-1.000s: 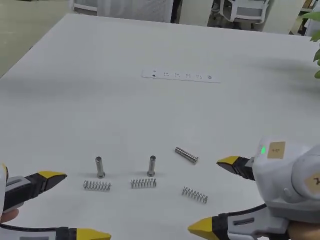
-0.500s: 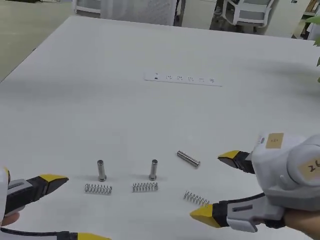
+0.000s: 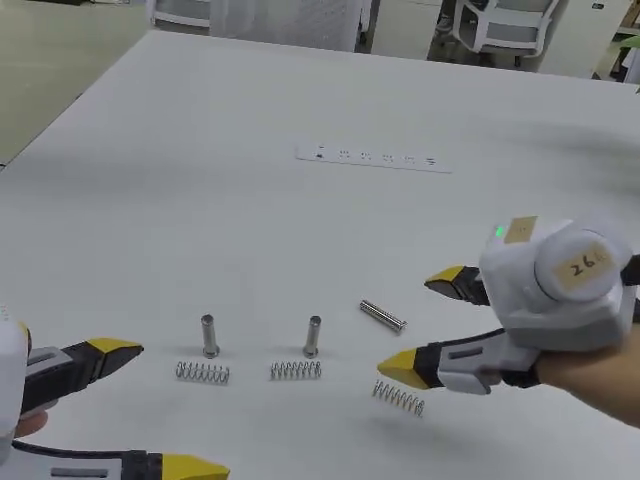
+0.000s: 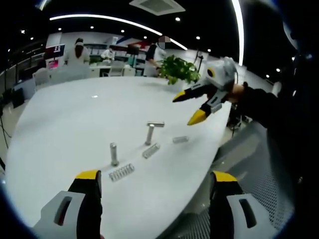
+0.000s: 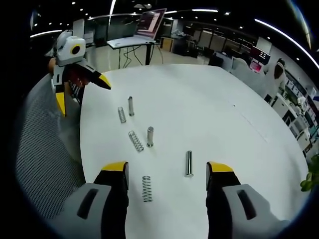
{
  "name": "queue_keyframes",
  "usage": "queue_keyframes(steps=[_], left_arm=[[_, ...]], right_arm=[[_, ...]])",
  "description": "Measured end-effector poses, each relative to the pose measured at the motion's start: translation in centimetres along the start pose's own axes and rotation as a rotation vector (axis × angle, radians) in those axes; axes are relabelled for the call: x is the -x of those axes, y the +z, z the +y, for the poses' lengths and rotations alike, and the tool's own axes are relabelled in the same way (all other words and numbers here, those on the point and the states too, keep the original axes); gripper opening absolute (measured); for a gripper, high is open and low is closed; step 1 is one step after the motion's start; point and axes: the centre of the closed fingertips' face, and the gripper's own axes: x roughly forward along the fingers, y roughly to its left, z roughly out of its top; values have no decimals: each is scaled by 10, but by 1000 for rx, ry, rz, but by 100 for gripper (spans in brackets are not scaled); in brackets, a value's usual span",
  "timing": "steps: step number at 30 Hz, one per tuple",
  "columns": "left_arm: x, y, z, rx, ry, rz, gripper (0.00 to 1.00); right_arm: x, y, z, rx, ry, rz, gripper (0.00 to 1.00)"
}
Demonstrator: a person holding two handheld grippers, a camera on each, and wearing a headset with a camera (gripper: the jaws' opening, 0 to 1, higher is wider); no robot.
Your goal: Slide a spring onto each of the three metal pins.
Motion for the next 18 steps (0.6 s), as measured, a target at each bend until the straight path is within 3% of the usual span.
queue_keyframes(steps=[18], left_arm=[[0,-2,0,-4,-1,4,86]], right_arm=[[-35,-3,-29,-2,7,85,43]])
